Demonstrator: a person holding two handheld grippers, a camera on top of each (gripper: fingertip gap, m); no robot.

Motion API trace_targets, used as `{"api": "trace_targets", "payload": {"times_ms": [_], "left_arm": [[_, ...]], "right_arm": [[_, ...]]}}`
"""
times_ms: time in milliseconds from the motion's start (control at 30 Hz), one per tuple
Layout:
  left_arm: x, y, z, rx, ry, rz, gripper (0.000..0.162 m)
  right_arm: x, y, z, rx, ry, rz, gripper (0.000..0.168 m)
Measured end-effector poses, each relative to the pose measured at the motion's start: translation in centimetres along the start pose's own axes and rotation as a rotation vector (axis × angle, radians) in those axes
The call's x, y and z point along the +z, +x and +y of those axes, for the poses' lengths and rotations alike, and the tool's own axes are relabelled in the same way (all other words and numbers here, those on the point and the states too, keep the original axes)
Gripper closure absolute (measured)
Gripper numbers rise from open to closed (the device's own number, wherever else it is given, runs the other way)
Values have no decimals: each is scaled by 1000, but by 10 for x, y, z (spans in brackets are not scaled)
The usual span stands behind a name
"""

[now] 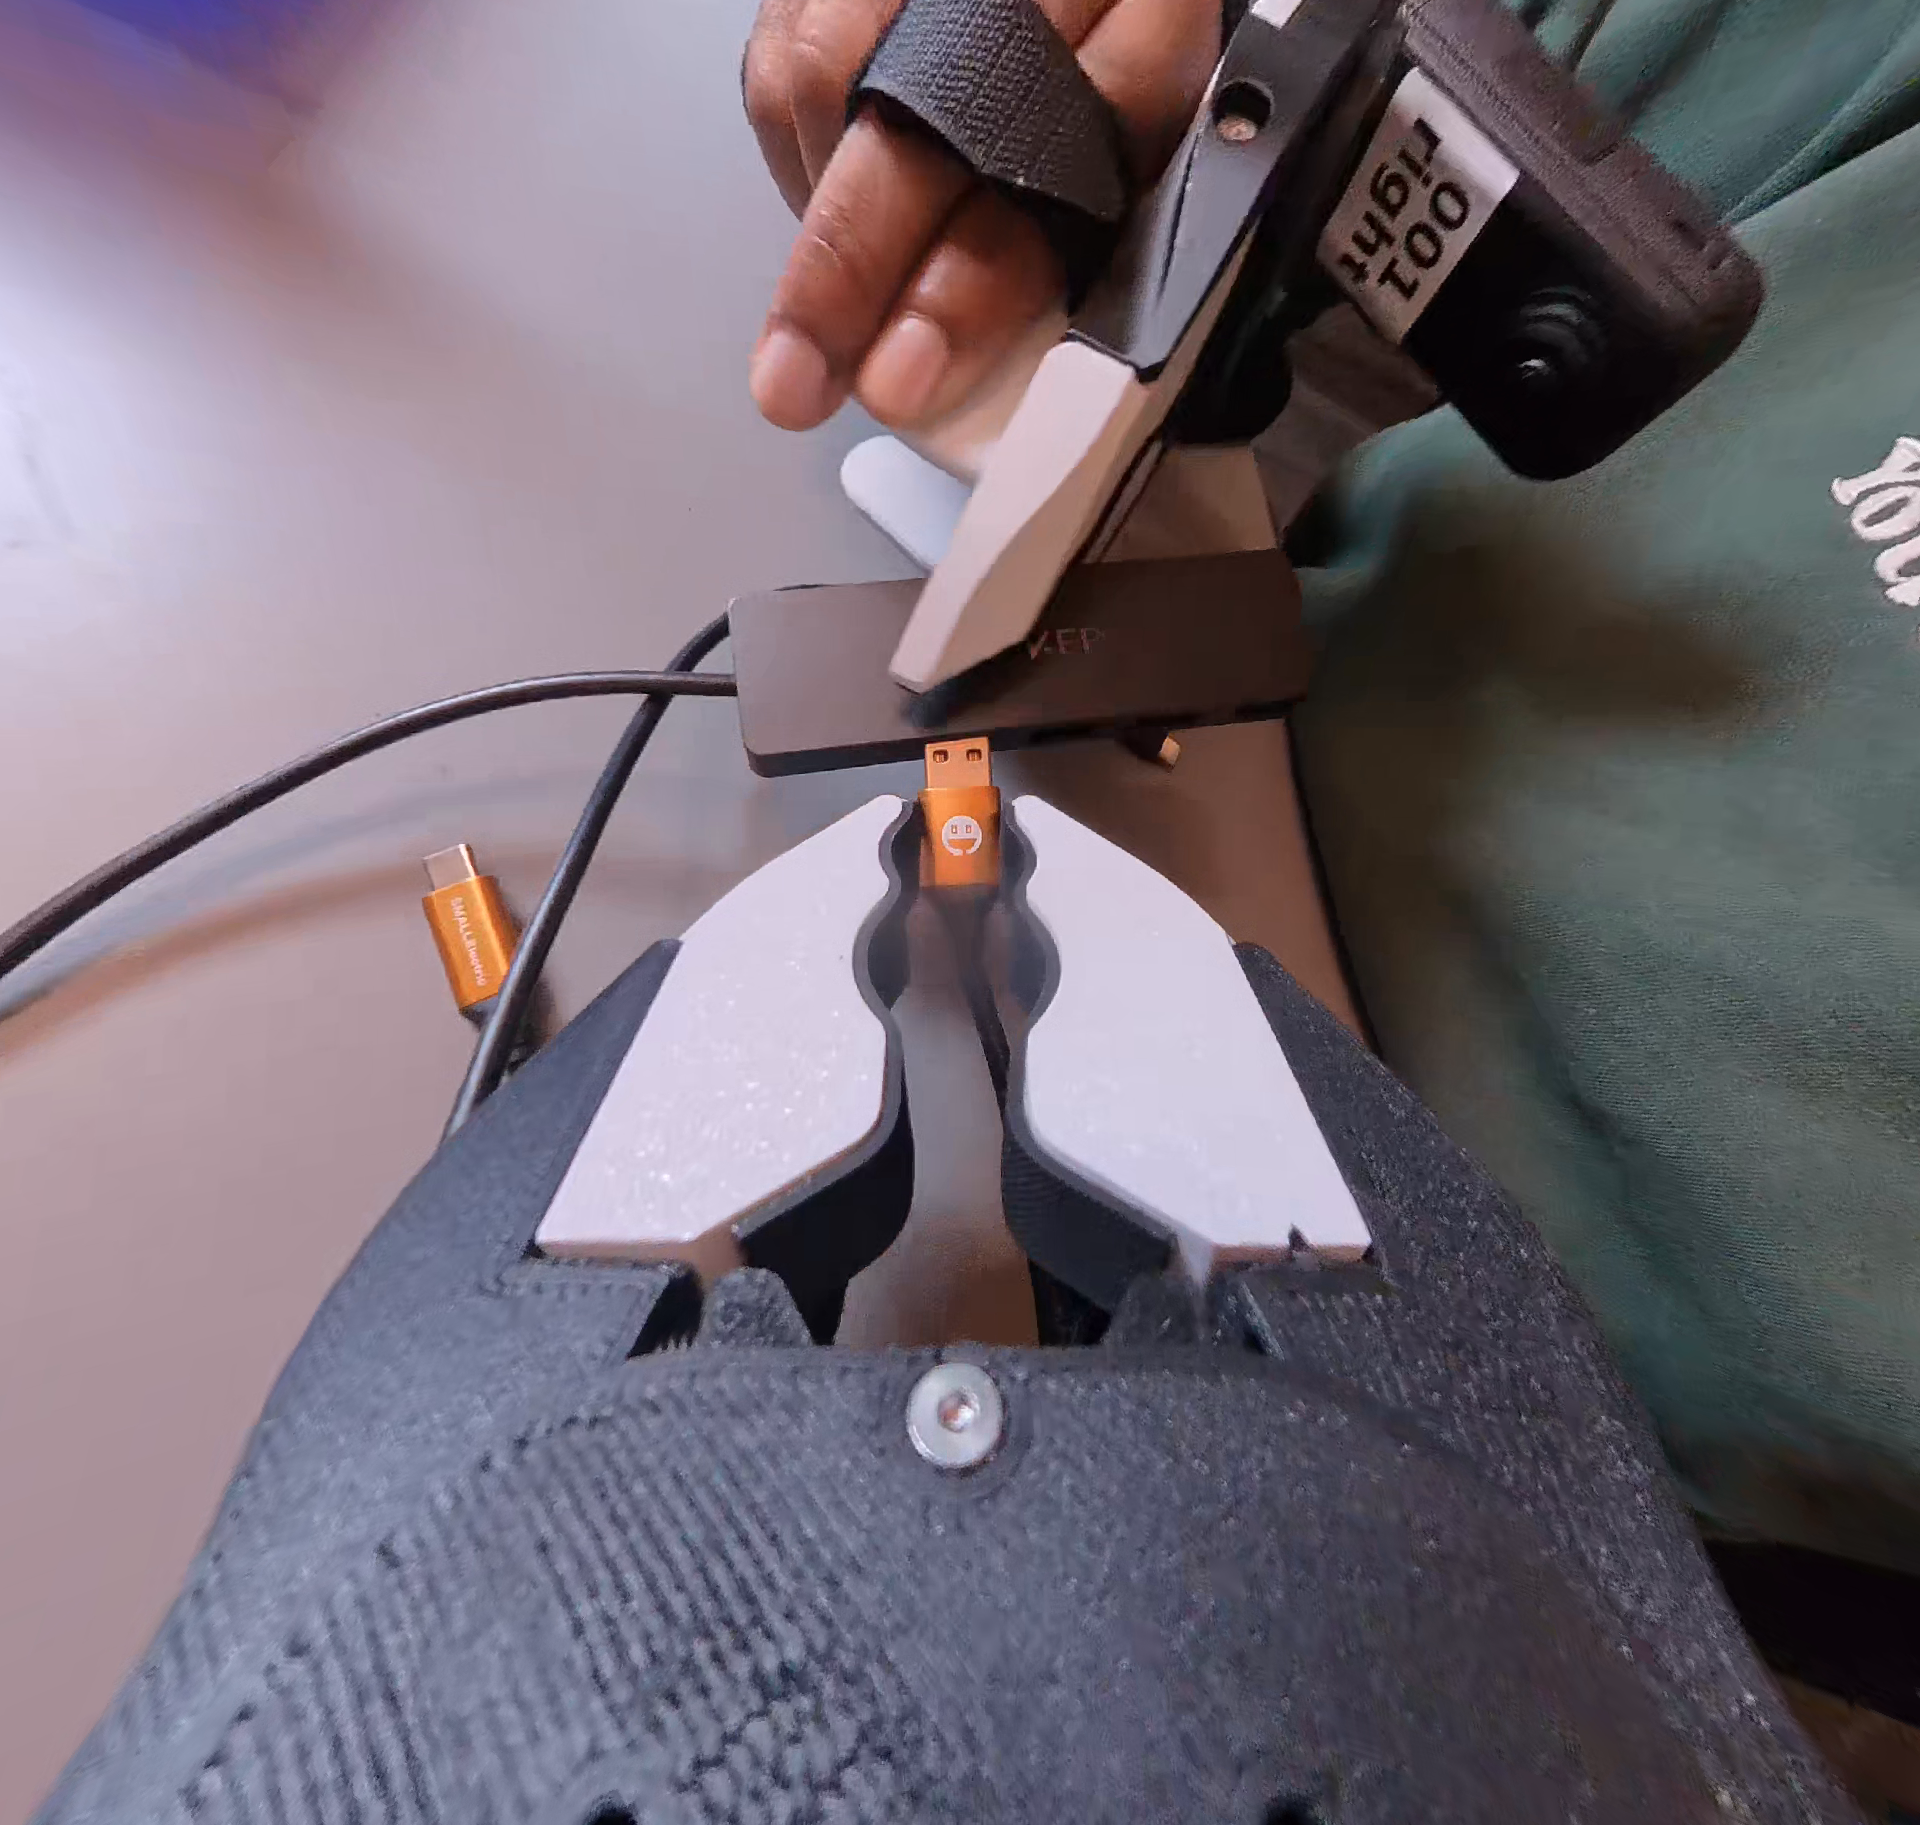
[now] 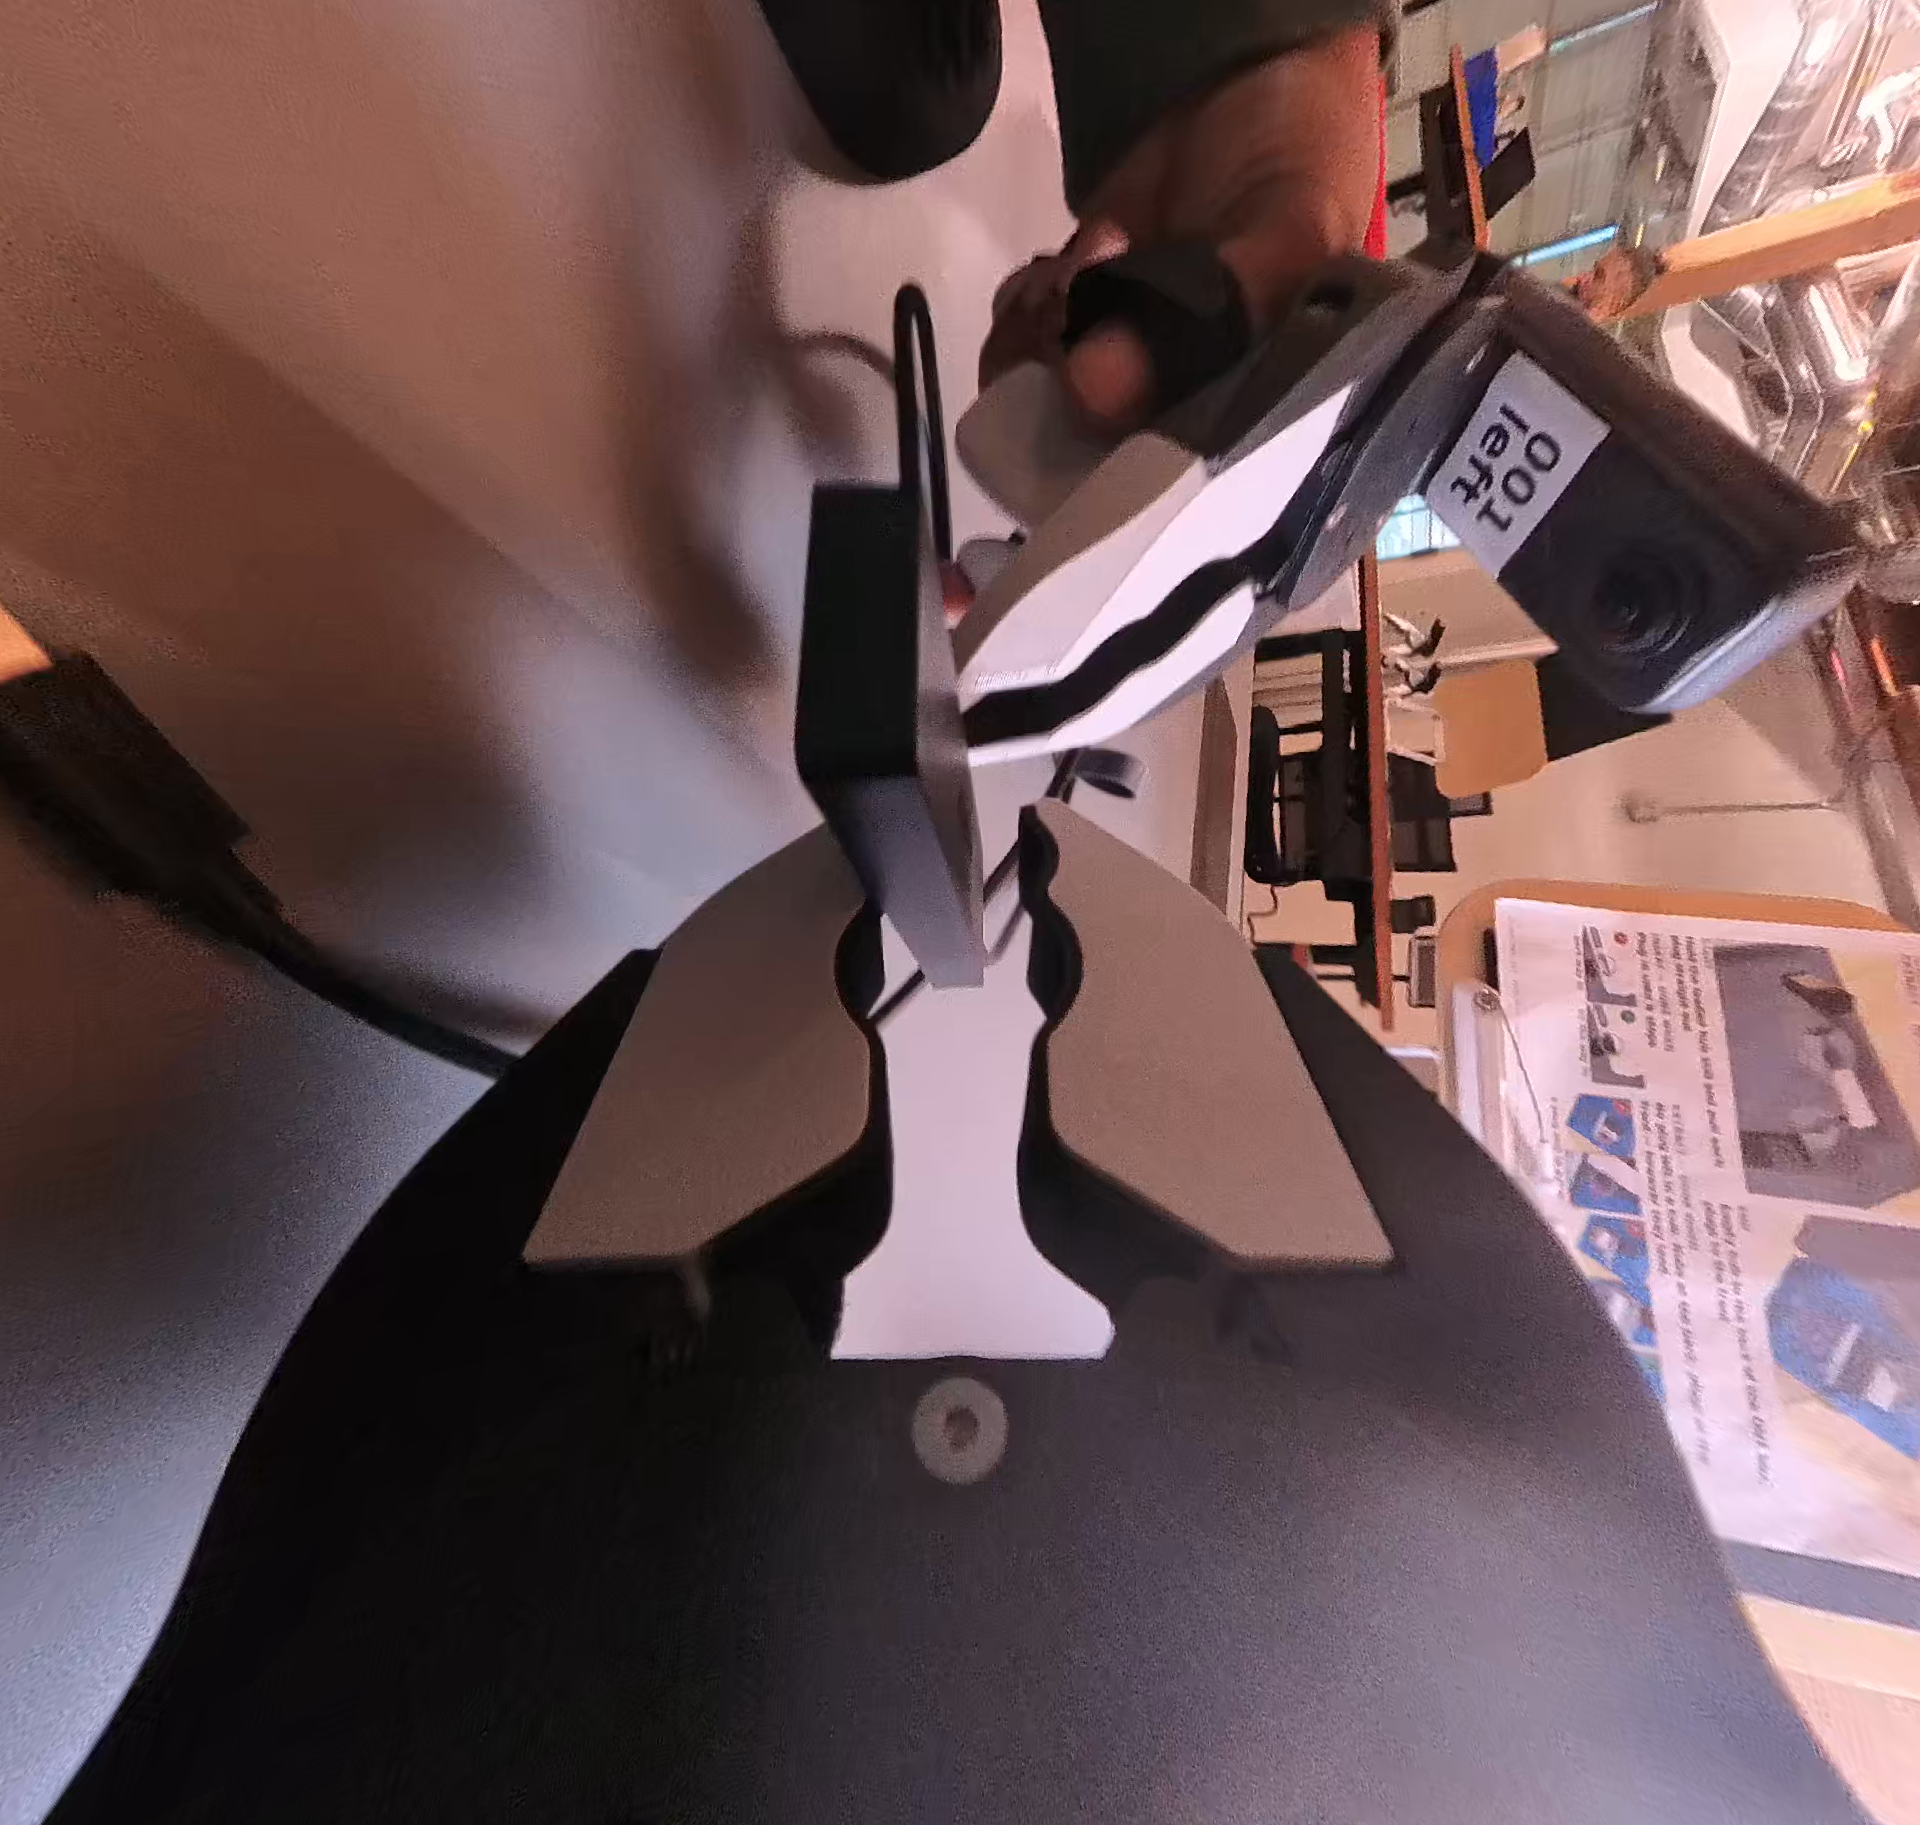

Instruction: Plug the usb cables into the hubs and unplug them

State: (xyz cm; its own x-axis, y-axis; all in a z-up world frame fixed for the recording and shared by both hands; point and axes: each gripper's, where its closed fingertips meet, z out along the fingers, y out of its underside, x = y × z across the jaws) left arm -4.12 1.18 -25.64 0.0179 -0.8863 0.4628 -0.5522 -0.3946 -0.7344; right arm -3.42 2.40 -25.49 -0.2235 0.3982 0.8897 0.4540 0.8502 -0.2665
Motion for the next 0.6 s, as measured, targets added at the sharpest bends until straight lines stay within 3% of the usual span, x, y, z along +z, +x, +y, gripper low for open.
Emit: {"api": "trace_targets", "payload": {"times_ms": [100,300,433,533,600], "left_arm": [[-1,0,0,-7,-5,-6,147],[-7,3,-12,1,-1,-37,147],[-21,1,-30,136,-36,-195,147],[-31,4,-36,262,-97,-330,131],[-37,2,-35,377,-153,-463,129]], "right_arm": [[3,0,4,-22,-30,5,156],[0,12,5,41,-30,34,156],[-1,24,10,299,12,47,156],[-1,28,16,489,50,32,156],[-4,33,19,577,71,30,156]]}}
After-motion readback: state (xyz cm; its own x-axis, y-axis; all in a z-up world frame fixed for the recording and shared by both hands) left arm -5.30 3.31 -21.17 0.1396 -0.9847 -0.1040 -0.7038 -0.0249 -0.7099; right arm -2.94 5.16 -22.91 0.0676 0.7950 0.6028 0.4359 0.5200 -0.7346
